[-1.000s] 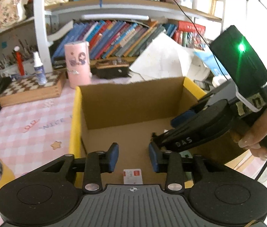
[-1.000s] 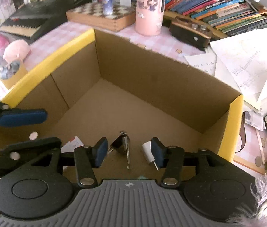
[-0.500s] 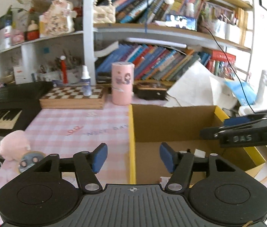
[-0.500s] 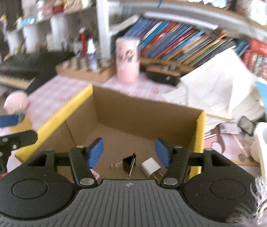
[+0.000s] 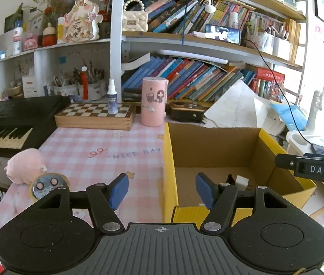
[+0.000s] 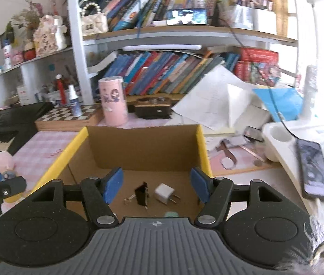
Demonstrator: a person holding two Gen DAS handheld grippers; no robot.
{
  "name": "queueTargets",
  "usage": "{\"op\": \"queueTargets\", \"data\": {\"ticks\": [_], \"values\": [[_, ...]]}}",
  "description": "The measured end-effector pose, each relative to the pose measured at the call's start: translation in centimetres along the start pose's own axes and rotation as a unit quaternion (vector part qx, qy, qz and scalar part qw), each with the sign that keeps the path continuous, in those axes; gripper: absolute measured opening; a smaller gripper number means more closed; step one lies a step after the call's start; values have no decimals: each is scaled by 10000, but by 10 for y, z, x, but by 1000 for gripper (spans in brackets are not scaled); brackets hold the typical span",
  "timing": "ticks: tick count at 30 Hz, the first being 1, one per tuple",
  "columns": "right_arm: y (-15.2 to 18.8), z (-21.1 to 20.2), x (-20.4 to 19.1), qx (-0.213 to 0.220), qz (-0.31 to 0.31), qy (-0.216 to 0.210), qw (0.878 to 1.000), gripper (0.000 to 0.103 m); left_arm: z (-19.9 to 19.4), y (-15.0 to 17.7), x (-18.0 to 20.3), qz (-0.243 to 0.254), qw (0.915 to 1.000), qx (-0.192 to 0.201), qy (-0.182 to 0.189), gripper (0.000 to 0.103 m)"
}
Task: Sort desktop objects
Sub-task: 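Lift both open tools out of the yellow box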
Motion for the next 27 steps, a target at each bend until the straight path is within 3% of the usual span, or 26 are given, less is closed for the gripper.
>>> {"op": "queueTargets", "data": {"ticks": [8, 17, 27], "values": [[20, -21, -14, -90, -32, 326, 9994, 64, -10, 14, -9, 30, 9998, -118, 131, 67], [46, -39, -35, -375, 90, 609, 9974, 73, -27, 34, -24, 22, 9987, -371, 354, 72], [75, -63, -70, -750, 47, 625, 9952, 78, -48, 61, -51, -47, 9957, -851, 370, 75]]}}
Point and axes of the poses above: each gripper's, at about its wrist camera, not at the fingertips, and z roughly the way its jaws point, x to its right, y to its underside, the point moved 8 cm from there along z, roughly the way its jaws point, and after that the axes turned 11 degrees about x, right-handed, at the moved point
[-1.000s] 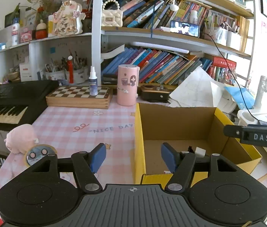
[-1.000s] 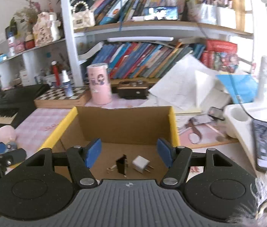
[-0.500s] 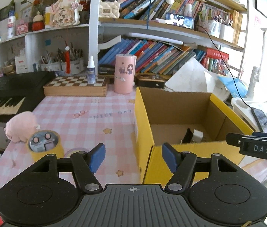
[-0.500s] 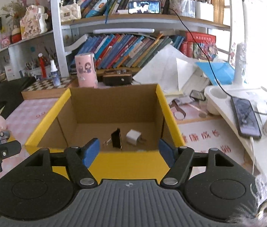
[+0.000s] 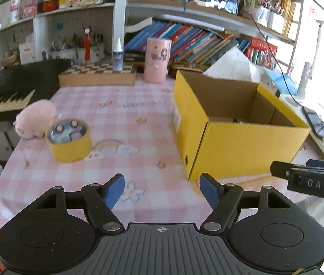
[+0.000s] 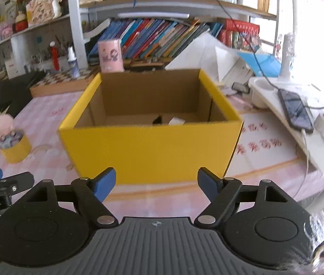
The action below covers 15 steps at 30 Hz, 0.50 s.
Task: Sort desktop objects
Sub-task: 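Lift both open tools out of the yellow box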
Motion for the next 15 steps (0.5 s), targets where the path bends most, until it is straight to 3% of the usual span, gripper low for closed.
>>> {"op": "queueTargets", "data": {"ticks": [15], "values": [[50, -35, -59, -572, -28, -468, 9973, 83, -36, 34, -32, 84, 9991, -407, -20, 78]]}}
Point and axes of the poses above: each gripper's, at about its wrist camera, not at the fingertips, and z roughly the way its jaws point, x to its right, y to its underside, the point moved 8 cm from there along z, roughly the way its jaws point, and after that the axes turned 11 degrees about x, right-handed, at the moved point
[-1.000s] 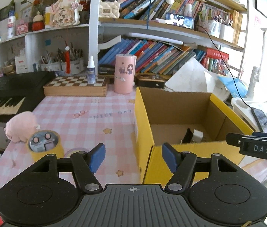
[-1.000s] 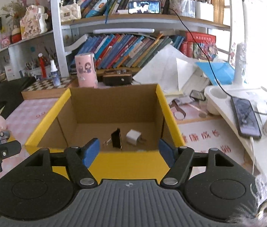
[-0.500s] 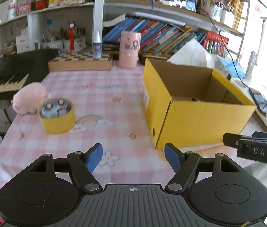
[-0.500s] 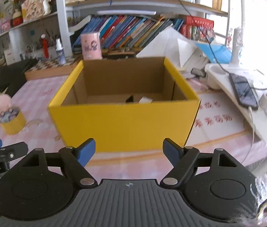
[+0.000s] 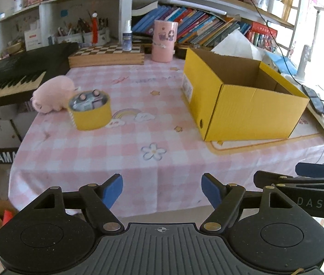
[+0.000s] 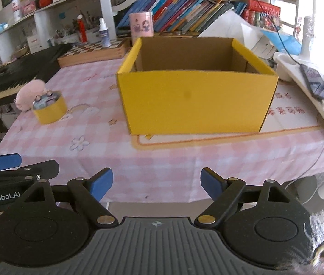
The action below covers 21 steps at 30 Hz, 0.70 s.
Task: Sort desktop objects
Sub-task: 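Lift both open tools out of the yellow box, then move both open tools toward the yellow tape roll and pink pig plush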
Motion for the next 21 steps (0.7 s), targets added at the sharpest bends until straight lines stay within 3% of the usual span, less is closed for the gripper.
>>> {"op": "queueTargets", "data": {"ticks": [21], "values": [[23, -17, -62, -163, -200, -446, 9987, 84, -42, 21, -53, -219, 9989, 15, -417, 79]]}}
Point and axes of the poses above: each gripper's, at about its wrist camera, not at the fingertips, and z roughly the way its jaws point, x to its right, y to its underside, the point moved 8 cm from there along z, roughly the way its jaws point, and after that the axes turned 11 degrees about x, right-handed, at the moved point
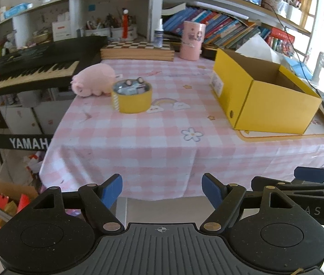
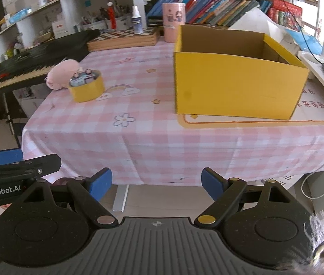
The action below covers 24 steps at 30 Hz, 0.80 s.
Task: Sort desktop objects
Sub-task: 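Move both open tools toward the yellow tape roll and pink pig plush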
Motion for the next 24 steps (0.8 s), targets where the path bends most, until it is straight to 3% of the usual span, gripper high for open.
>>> {"op": "queueTargets", "data": {"ticks": [11, 24], "values": [[-3, 6, -37, 10, -283, -353, 9990, 85, -12, 0, -35, -233, 9991, 115, -346, 79], [-15, 11, -63, 172, -457, -445, 9978, 85, -16, -11, -58, -281, 9982, 350, -404, 79]]}}
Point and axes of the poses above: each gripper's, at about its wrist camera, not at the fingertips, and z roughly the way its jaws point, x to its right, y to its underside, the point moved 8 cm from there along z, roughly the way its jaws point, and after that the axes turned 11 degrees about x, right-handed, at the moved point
